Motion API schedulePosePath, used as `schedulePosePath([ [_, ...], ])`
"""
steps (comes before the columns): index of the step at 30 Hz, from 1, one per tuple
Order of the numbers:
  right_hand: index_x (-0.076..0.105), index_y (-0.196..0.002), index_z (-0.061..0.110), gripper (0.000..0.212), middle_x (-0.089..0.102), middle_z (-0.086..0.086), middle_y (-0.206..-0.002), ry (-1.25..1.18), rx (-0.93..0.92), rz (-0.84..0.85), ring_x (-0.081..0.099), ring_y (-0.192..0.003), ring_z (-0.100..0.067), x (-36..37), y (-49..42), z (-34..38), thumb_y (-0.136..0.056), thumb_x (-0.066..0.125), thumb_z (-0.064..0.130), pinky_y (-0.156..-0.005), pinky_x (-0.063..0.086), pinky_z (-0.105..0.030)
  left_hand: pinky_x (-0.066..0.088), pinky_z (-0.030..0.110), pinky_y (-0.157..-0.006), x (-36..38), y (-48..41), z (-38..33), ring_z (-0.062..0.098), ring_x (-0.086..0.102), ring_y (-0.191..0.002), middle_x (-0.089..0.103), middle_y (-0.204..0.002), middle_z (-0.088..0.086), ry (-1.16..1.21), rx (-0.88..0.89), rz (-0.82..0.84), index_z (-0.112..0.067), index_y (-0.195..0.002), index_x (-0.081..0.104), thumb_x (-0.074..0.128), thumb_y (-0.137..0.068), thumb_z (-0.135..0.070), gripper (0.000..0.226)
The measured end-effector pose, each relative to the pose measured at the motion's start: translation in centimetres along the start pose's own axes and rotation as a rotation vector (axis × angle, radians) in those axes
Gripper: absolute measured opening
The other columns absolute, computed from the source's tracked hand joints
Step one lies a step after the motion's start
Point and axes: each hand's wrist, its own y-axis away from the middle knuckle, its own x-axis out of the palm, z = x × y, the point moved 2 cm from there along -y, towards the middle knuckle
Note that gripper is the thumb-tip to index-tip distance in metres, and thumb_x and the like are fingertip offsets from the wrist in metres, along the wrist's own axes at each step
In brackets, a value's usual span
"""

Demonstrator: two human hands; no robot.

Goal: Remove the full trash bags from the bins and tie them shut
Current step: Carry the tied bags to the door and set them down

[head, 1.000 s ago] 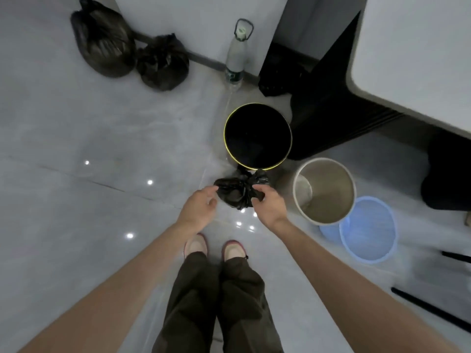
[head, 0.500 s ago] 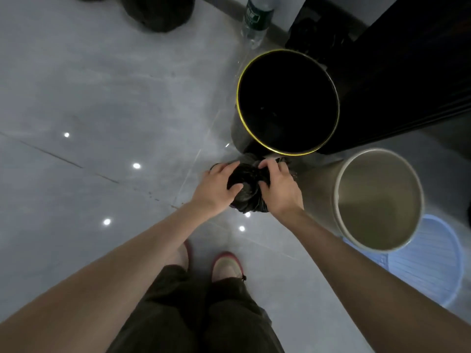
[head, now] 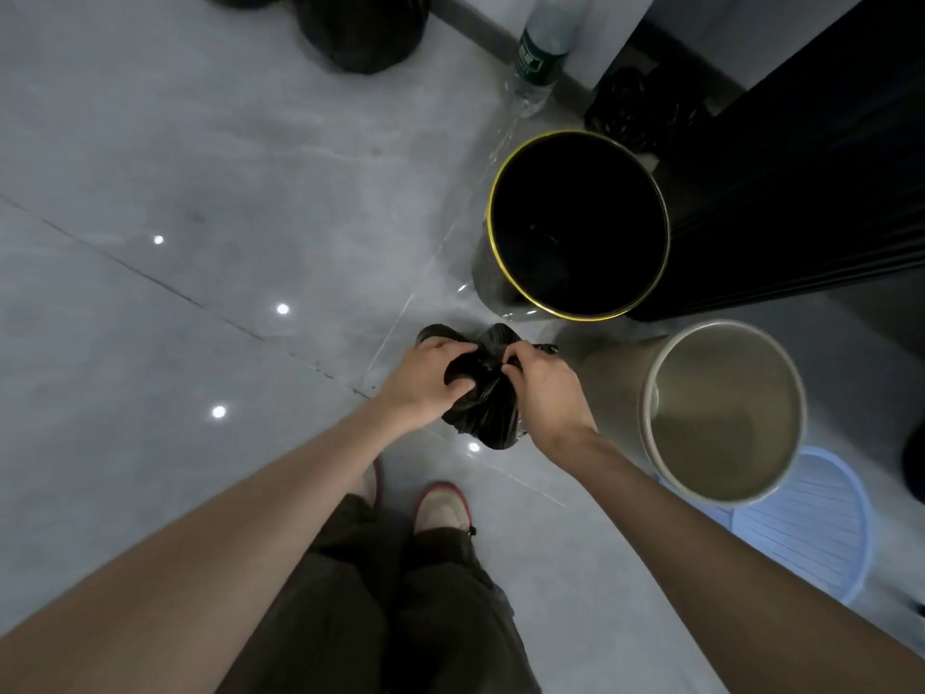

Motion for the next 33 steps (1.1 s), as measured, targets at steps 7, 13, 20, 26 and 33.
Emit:
schedulePosePath([
  [7, 0.057, -0.102, 0.009, 0.014, 0.059, -0.006, -0.076, -0.12, -0.043, -0.001, 0.057, -0.074, -0.026, -8.0, 6.2, 8.2, -0.097, 0.047, 0.016, -0.07, 0.045, -0.035, 0.032, 0.035, -0.111, -8.9, 10.3, -4.8, 0.022, 0.043, -0.129, 0.047, -0.14, 0.003, -0.024, 0.009, -0.077, -0.024, -0.138, 0.046, 0.056, -0.09, -0.033, 0.05],
  [13, 0.058, -0.1, 0.013, 0.011, 0.06, -0.006, -0.066, -0.292, 0.005, -0.002, 0.062, -0.062, -0.023, -15.9, 11.9, 15.6, -0.097, 0.048, 0.017, -0.067, 0.048, -0.031, 0.038, 0.039, -0.106, -17.4, 19.1, -9.3, 0.024, 0.046, -0.125, 0.05, -0.138, 0.001, 0.02, 0.027, -0.15, -0.029, -0.137, 0.045, 0.051, -0.092, -0.039, 0.046],
  [20, 0.059, -0.101, 0.011, 0.012, 0.066, -0.015, -0.066, -0.326, -0.081, -0.08, 0.064, -0.064, -0.026, -23.3, 13.1, 24.0, -0.097, 0.049, 0.018, -0.074, 0.051, -0.037, 0.03, 0.019, -0.1, -26.4, 24.9, -12.8, 0.014, 0.043, -0.127, 0.05, -0.136, 0.001, 0.056, 0.087, -0.226, -0.021, -0.138, 0.045, 0.05, -0.095, -0.035, 0.045],
  [26, 0.057, -0.104, 0.013, 0.014, 0.065, -0.01, -0.069, -0.353, -0.068, -0.149, 0.066, -0.063, -0.019, -27.7, 10.8, 28.3, -0.098, 0.048, 0.02, -0.071, 0.051, -0.029, 0.032, 0.017, -0.098, -33.4, 25.0, -13.6, 0.017, 0.049, -0.121, 0.053, -0.131, 0.003, 0.004, 0.168, -0.245, -0.018, -0.136, 0.046, 0.062, -0.088, -0.032, 0.052],
  [33, 0.056, -0.101, 0.015, 0.011, 0.062, -0.003, -0.06, -0.446, 0.033, -0.206, 0.059, -0.054, -0.008, -31.8, 5.5, 30.6, -0.098, 0.047, 0.022, -0.051, 0.038, -0.013, 0.045, 0.038, -0.098, -40.1, 20.1, -16.2, 0.019, 0.049, -0.121, 0.048, -0.135, 0.0, -0.13, 0.195, -0.272, -0.023, -0.138, 0.042, 0.055, -0.091, -0.035, 0.05],
])
